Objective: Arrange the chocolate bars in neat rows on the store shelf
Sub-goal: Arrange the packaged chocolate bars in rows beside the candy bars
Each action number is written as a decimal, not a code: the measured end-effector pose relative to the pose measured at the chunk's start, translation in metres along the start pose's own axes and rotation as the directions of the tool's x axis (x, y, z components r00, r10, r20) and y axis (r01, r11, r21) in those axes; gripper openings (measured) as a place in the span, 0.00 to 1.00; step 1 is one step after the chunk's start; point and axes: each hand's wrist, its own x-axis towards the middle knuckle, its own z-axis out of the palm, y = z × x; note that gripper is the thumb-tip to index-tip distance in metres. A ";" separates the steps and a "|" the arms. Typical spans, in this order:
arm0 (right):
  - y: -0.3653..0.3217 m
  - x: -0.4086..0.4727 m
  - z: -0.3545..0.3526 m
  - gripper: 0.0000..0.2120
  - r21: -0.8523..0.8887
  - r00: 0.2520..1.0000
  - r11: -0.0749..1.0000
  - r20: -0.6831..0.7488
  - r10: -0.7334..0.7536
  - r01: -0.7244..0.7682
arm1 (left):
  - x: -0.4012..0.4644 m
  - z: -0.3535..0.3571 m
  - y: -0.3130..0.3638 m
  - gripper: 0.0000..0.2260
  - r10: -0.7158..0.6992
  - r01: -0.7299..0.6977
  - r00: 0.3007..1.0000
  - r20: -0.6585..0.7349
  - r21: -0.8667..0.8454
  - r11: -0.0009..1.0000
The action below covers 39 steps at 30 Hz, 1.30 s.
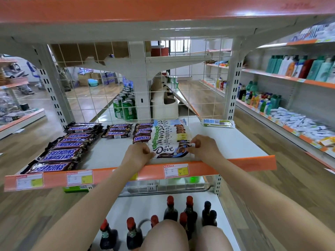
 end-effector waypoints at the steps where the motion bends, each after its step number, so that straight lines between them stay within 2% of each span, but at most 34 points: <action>1: 0.000 0.000 0.000 0.15 -0.004 1.000 1.000 -0.001 -0.008 0.008 | 0.000 0.000 0.000 0.13 -0.002 0.002 1.000 0.005 0.005 1.000; 4: 0.003 0.000 0.001 0.15 0.008 0.999 1.000 -0.015 -0.030 0.030 | 0.000 -0.001 0.000 0.13 -0.017 0.017 1.000 -0.007 0.017 1.000; 6: 0.005 0.000 0.000 0.15 0.016 0.998 0.999 -0.030 -0.049 0.050 | -0.001 -0.004 0.000 0.13 0.010 -0.008 0.998 -0.070 0.027 1.000; 9: 0.009 0.000 -0.007 0.14 0.016 0.993 0.995 -0.061 -0.097 0.098 | 0.000 -0.009 0.003 0.11 0.182 -0.176 0.960 -0.213 0.046 0.983; 12: 0.014 0.000 -0.020 0.17 -0.168 0.980 0.972 -0.088 -0.179 0.162 | 0.005 -0.010 0.018 0.06 0.353 -0.346 0.894 -0.277 0.073 0.935; 16: 0.026 0.003 -0.040 0.21 -0.449 0.965 0.873 -0.079 -0.252 0.191 | 0.016 0.005 0.059 0.13 0.516 -0.476 0.847 -0.128 0.249 0.843; 20: 0.055 0.016 -0.053 0.18 -0.582 0.976 0.806 -0.088 -0.198 0.111 | 0.032 0.025 0.101 0.16 0.539 -0.522 0.840 0.057 0.357 0.775; 24: 0.082 0.033 -0.070 0.15 -0.591 0.989 0.807 -0.108 -0.097 0.015 | 0.052 0.046 0.127 0.16 0.526 -0.539 0.838 0.142 0.361 0.761; 32: 0.117 0.077 -0.085 0.12 -0.702 0.995 0.711 -0.051 -0.088 0.027 | 0.090 0.082 0.152 0.16 0.502 -0.534 0.843 0.196 0.420 0.734; 39: 0.133 0.120 -0.085 0.11 -0.710 0.999 0.704 0.032 -0.008 0.029 | 0.126 0.097 0.165 0.15 0.497 -0.537 0.840 0.219 0.474 0.698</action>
